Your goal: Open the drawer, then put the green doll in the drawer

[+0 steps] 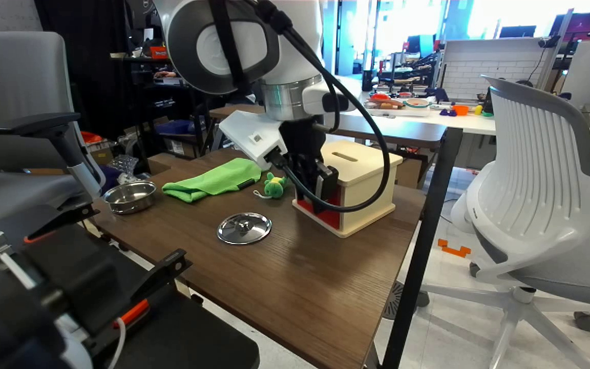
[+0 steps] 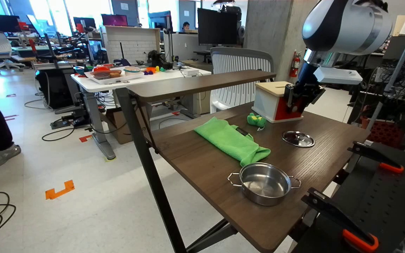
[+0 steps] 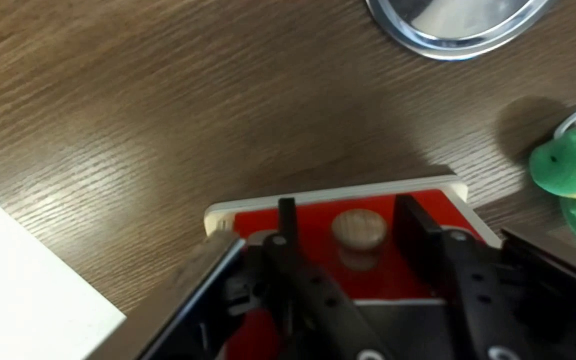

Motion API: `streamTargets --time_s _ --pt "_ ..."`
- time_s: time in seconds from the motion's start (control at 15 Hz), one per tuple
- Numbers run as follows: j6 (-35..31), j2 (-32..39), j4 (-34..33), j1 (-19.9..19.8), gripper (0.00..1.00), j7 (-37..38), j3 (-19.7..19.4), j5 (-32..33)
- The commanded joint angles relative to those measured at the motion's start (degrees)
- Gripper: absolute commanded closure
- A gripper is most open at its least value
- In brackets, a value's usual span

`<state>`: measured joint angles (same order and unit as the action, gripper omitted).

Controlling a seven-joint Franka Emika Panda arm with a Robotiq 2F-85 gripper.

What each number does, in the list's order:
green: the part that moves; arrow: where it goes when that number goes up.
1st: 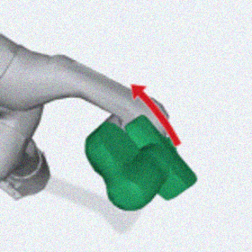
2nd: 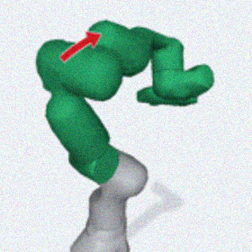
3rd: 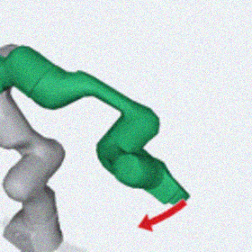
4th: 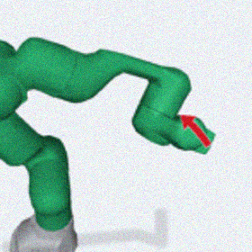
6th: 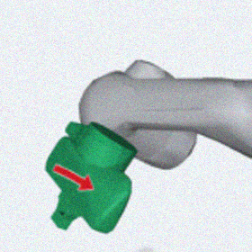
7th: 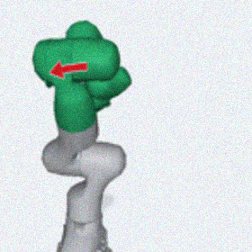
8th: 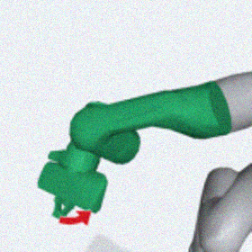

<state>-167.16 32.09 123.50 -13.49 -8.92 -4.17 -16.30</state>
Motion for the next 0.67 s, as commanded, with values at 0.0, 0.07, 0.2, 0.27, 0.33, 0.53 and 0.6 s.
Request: streamTargets --time_s 0.0,0.07,0.2,0.27,0.33,0.53,0.6 --pt "-3.5 0.0 0.1 -1.6 0.78 0.8 1.4 2.7" --pt "-3.7 0.0 0.1 -1.6 0.85 0.7 1.5 3.1" --pt "-3.5 0.1 0.3 -1.4 0.97 0.9 1.2 4.1" --pt "-2.7 0.0 0.6 -1.1 0.93 1.3 0.7 4.5" --pt "-2.1 -0.2 0.9 -0.6 0.93 1.7 0.1 5.0" --pt "-0.3 -1.0 2.1 0.4 0.93 2.9 -1.3 6.7" --pt "0.3 -1.3 2.5 0.6 0.93 3.1 -1.6 7.2"
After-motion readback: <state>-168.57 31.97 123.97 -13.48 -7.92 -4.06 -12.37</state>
